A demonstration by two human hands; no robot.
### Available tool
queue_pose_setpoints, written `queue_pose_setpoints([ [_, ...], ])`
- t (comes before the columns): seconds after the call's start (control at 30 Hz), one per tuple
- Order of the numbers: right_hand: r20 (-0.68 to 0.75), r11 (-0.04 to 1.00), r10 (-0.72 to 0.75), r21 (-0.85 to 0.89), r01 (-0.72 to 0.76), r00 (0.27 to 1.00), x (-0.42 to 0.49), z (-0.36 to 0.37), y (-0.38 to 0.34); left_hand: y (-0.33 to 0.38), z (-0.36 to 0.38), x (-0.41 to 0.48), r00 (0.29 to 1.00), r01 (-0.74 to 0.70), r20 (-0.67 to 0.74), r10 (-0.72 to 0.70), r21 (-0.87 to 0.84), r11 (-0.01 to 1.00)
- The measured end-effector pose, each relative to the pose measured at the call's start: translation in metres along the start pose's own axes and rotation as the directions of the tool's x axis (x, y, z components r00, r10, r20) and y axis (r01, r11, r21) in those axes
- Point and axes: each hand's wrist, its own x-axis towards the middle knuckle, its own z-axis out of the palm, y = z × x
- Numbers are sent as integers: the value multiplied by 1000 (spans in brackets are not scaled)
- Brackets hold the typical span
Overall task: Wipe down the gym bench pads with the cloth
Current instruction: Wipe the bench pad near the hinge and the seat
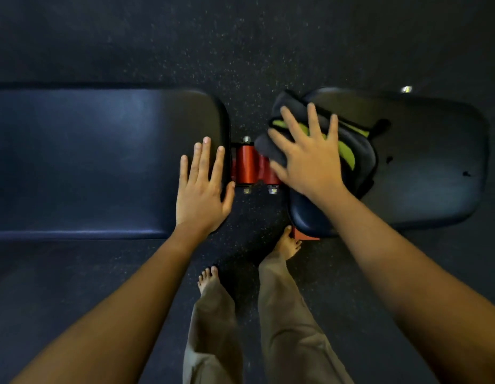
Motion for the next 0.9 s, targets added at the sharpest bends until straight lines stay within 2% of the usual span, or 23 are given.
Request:
queue_pose_setpoints([
  [0.13,50,986,162,42,-164,986,60,-24,28,27,-9,27,997,74,13,-73,-172,982],
  [0.27,120,941,295,138,-310,948,79,-36,59,82,-19,81,999,-9,30,20,-325,946],
  [0.37,155,849,458,217,-482,875,66,-39,110,125,-23,118,999,-13,26,27,-432,902],
  [0.5,148,744,615,216,-632,774,14,-31,193,168,-24,150,990,-98,48,132,-436,894],
  [0.63,176,683,684,185,-706,708,16,-27,199,179,-24,160,987,-94,83,139,-406,909],
  [0.67,190,697,669,174,-696,718,25,-29,189,179,-24,161,986,-103,81,145,-393,914],
  [0.73,205,795,553,162,-585,808,42,-33,167,176,-24,161,985,-117,79,155,-361,925],
  [0.8,208,847,449,210,-488,869,45,-34,163,180,-23,163,984,-113,90,151,-336,935],
  [0.9,184,821,470,268,-504,864,28,-31,191,197,-23,170,978,-140,106,181,-314,939],
])
